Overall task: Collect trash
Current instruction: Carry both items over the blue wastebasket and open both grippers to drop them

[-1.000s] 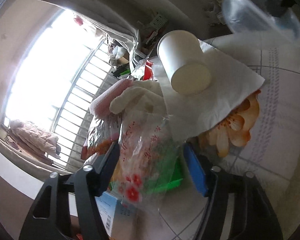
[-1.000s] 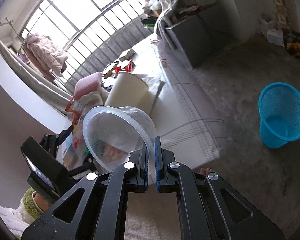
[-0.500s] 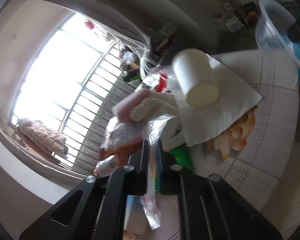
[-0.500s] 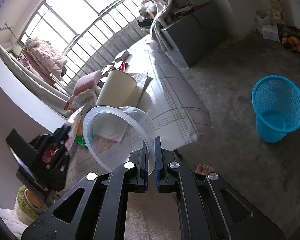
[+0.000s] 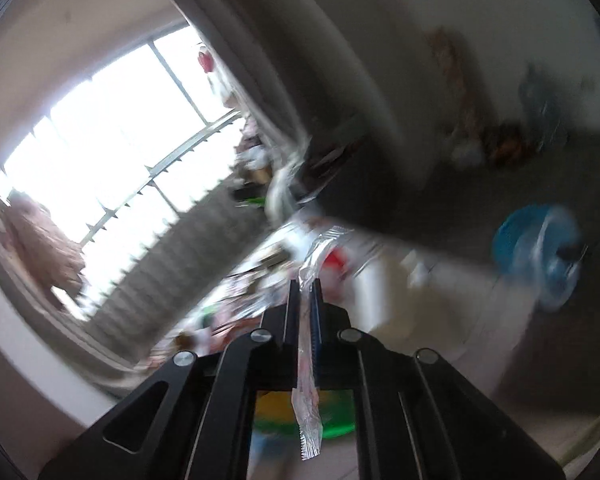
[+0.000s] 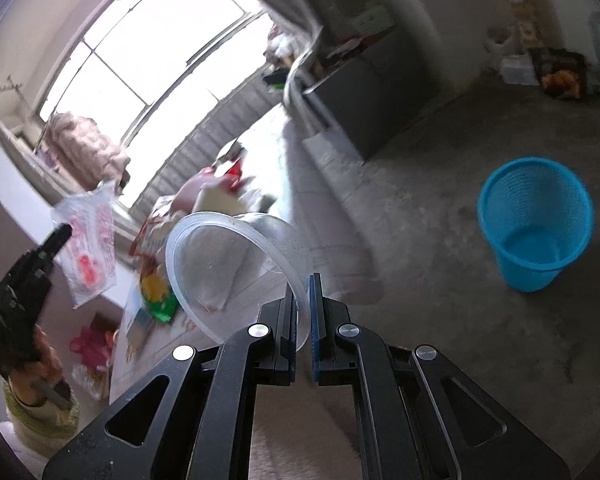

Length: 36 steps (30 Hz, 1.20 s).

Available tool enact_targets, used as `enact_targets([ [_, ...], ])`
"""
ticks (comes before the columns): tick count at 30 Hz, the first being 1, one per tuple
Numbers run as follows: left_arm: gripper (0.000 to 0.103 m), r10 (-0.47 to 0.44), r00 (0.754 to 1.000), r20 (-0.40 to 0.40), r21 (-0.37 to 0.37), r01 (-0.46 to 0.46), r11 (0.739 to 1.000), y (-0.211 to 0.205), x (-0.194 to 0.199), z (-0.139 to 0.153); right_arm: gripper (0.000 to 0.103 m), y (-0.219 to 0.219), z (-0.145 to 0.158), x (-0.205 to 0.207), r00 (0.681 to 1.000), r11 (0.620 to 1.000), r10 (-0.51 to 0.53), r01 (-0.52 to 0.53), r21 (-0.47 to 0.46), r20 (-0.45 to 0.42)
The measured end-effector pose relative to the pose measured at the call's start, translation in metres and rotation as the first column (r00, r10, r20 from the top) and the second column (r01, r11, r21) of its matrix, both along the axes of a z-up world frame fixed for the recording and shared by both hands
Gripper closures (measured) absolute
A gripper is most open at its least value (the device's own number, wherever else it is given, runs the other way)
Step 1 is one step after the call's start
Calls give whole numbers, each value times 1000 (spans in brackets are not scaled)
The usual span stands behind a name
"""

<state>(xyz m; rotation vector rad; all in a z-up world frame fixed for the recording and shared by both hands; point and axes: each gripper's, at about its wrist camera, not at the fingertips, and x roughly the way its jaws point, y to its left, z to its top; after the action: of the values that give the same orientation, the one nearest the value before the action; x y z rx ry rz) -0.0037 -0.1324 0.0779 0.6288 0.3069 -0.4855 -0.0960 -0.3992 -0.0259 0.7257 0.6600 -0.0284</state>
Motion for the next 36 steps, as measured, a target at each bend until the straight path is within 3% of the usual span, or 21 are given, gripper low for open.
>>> enact_targets([
  [2, 98, -70, 992, -104, -94, 60, 994, -14, 12, 13, 99, -13, 0, -7, 999, 999, -44, 44, 0, 1],
  [5, 99, -215, 933, -288, -253, 142, 957, -51, 36, 26, 99, -42, -1, -21, 990, 990, -140, 140, 4, -6],
  [8, 99, -340, 831, -440, -363, 181, 914, -110, 63, 26, 99, -77, -10, -31, 970, 970, -241, 242, 27, -34],
  [10, 99, -401, 737, -544, -415, 179, 892, -157, 81, 16, 99, -98, -18, -34, 952, 953, -298, 301, 38, -62],
  [12, 99, -424, 654, -627, -430, 163, 888, -206, 97, -5, 99, -123, -32, -36, 929, 931, -355, 361, 50, -100],
  [15, 98, -413, 635, -653, -378, 199, 904, -278, 106, -38, 99, -150, -53, -35, 897, 898, -411, 429, 95, -162],
  [16, 98, -405, 615, -677, -365, 198, 910, -296, 112, -52, 99, -161, -64, -32, 881, 881, -432, 458, 118, -196],
  [19, 98, -348, 485, -803, -340, 108, 934, -347, 140, -108, 99, -186, -96, -23, 843, 840, -457, 514, 174, -283],
  [21, 98, -315, 430, -846, -315, 72, 946, -369, 151, -138, 99, -198, -114, -12, 825, 827, -454, 531, 185, -337],
  [24, 97, -245, 393, -886, -253, 32, 967, -401, 159, -178, 99, -219, -142, 4, 786, 796, -466, 573, 195, -406],
  [25, 97, -220, 392, -893, -230, 22, 973, -410, 161, -188, 98, -229, -155, 9, 774, 778, -463, 588, 221, -431],
  [26, 94, -202, 403, -893, -215, 13, 976, -420, 163, -196, 94, -236, -164, 11, 763, 759, -467, 605, 241, -447],
  [28, 77, -189, 406, -894, -199, 20, 980, -434, 165, -206, 85, -252, -184, 12, 724, 713, -483, 651, 259, -492],
  [29, 62, -180, 409, -895, -187, 22, 982, -435, 165, -210, 70, -258, -191, 13, 715, 703, -480, 660, 265, -508],
  [30, 57, -177, 415, -892, -184, 24, 983, -439, 163, -213, 57, -263, -201, 14, 697, 689, -476, 675, 266, -537],
  [33, 50, -214, 423, -880, -217, 42, 975, -430, 158, -205, 55, -271, -206, 12, 663, 678, -480, 696, 237, -575],
  [35, 49, -246, 429, -869, -246, 57, 968, -426, 155, -196, 54, -269, -201, 8, 672, 684, -494, 692, 230, -552],
  [36, 48, -259, 452, -854, -258, 65, 964, -422, 153, -187, 53, -269, -198, 7, 677, 689, -500, 689, 226, -540],
])
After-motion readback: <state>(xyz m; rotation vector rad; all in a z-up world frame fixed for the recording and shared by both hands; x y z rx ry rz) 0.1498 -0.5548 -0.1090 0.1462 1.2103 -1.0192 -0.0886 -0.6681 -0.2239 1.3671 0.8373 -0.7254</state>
